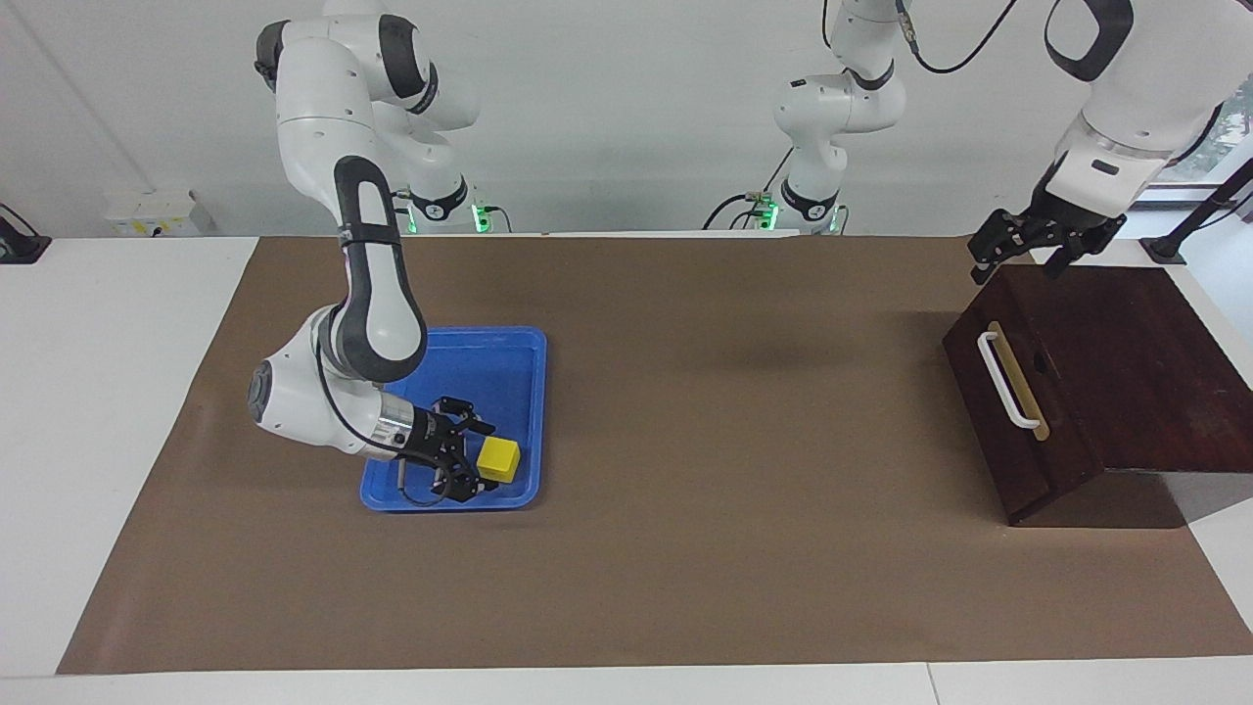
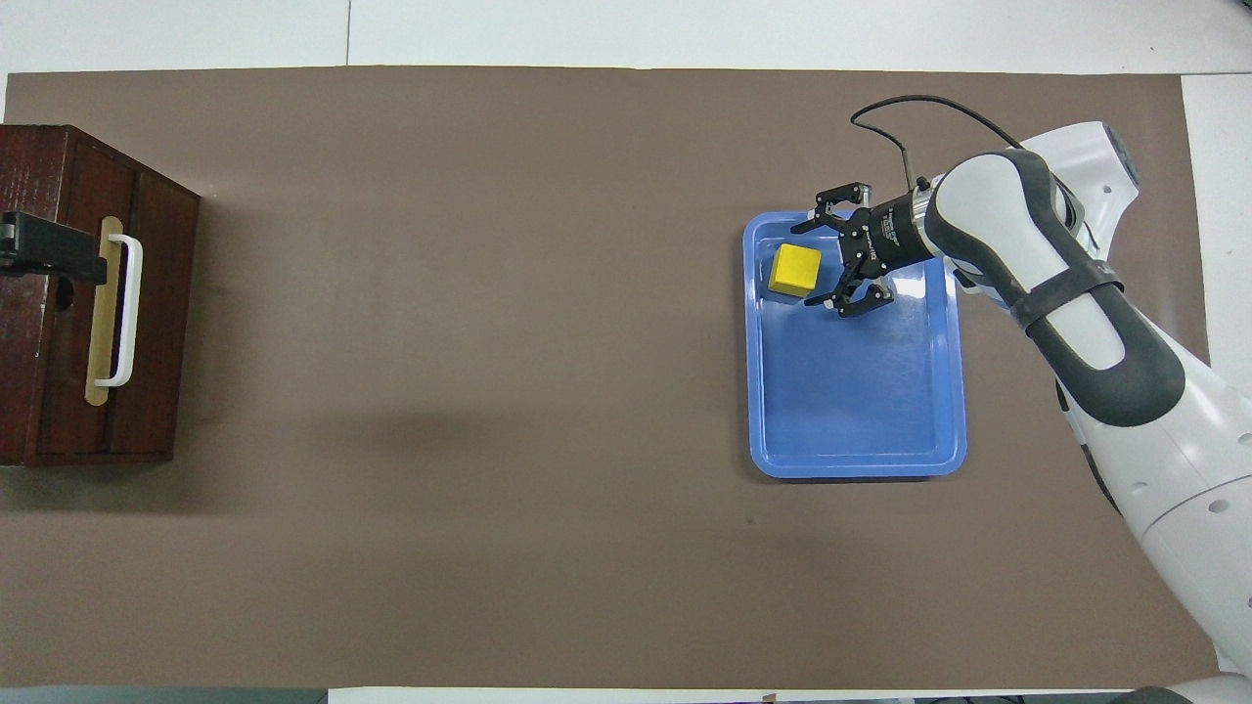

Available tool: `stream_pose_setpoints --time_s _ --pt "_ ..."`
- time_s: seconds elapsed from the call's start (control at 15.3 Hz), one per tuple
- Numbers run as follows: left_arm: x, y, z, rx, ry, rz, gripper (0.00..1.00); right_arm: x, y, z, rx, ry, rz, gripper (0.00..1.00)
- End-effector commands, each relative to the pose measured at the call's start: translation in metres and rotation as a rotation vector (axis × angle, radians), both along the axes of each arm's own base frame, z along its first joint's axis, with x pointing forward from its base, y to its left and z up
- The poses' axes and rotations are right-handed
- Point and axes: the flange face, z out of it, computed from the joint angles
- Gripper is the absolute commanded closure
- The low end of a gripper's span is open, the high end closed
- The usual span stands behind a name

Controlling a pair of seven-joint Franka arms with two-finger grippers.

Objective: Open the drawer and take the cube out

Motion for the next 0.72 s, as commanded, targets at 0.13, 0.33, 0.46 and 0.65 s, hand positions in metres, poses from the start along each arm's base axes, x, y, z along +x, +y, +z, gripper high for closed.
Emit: stream_pose_setpoints --time_s 0.13,0.33,0.46,0.65 --pt "-0.012 -0.016 -0.054 -0.015 0.024 -0.028 0.0 -0.004 0.007 0.095 0.013 -0.022 0.027 0.0" --pt "-0.019 -0.054 -0.047 -0.018 0.019 -0.093 0.0 -0.023 0.002 0.161 -0.16 -0.133 0.199 0.0" --pt "-0.021 -0.062 -0.043 -0.018 0.013 -0.11 0.0 -0.035 -0.002 0.2 -0.246 -0.22 0.391 0.0" --pt "-0.024 -0.074 -0.044 -0.018 0.022 -0.132 0.0 -0.053 -0.021 0.243 -0.33 -0.346 0.705 0.0"
